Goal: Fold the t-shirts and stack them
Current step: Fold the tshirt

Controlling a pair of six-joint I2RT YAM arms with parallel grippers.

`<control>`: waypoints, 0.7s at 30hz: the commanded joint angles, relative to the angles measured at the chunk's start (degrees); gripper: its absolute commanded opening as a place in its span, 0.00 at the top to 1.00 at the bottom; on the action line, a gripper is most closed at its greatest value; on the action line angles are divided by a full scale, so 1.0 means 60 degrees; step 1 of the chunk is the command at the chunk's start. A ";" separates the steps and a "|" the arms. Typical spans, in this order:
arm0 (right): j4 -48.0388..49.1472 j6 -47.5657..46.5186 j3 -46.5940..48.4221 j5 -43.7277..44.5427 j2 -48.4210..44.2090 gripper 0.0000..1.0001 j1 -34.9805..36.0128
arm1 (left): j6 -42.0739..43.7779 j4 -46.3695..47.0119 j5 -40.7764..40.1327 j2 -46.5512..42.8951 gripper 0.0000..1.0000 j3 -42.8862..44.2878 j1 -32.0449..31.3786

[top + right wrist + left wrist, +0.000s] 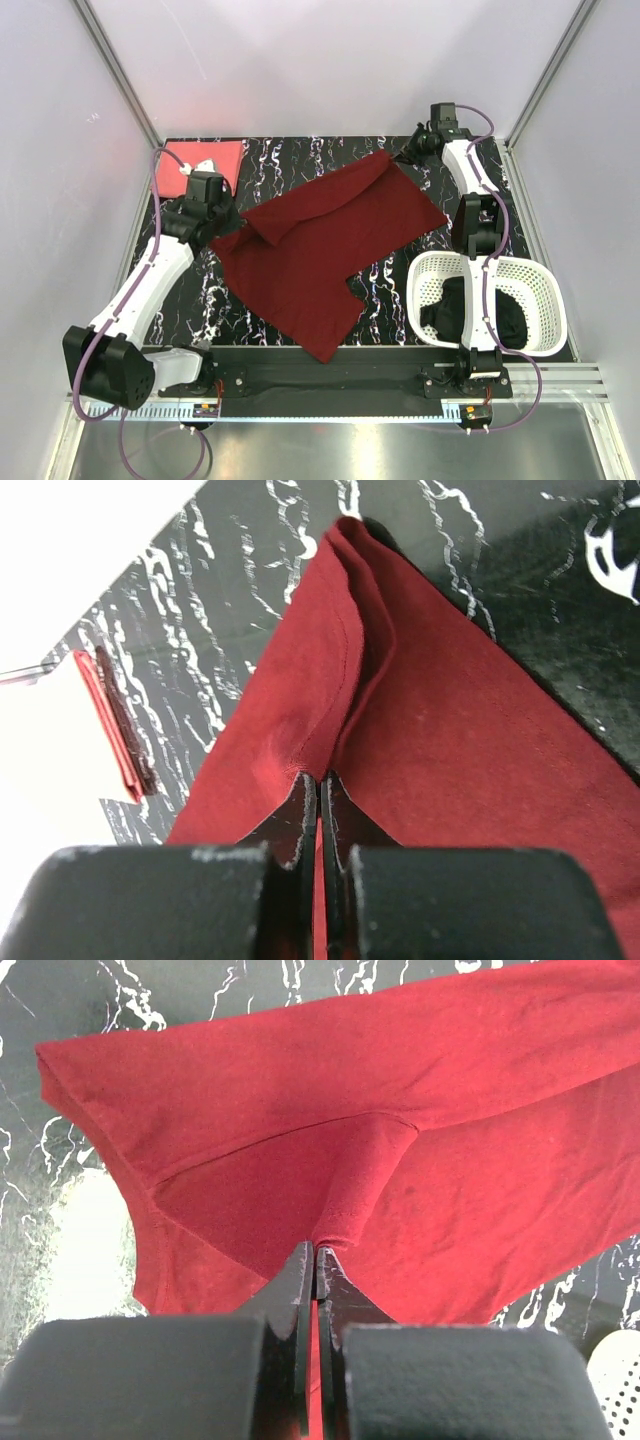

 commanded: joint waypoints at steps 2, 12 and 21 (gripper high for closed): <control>-0.0049 -0.0257 -0.0369 0.0251 -0.0724 0.99 -0.0065 | -0.0101 0.0173 0.0033 0.0097 1.00 -0.0148 -0.0019; -0.0488 -0.0696 -0.0414 0.0749 -0.0901 1.00 -0.0094 | -0.0101 0.0012 -0.0085 -0.0153 1.00 -0.0222 -0.0019; -0.0635 -0.0887 -0.0458 0.1086 -0.0959 0.99 -0.0109 | 0.0178 -0.0369 -0.0538 -0.0416 1.00 0.0071 -0.0019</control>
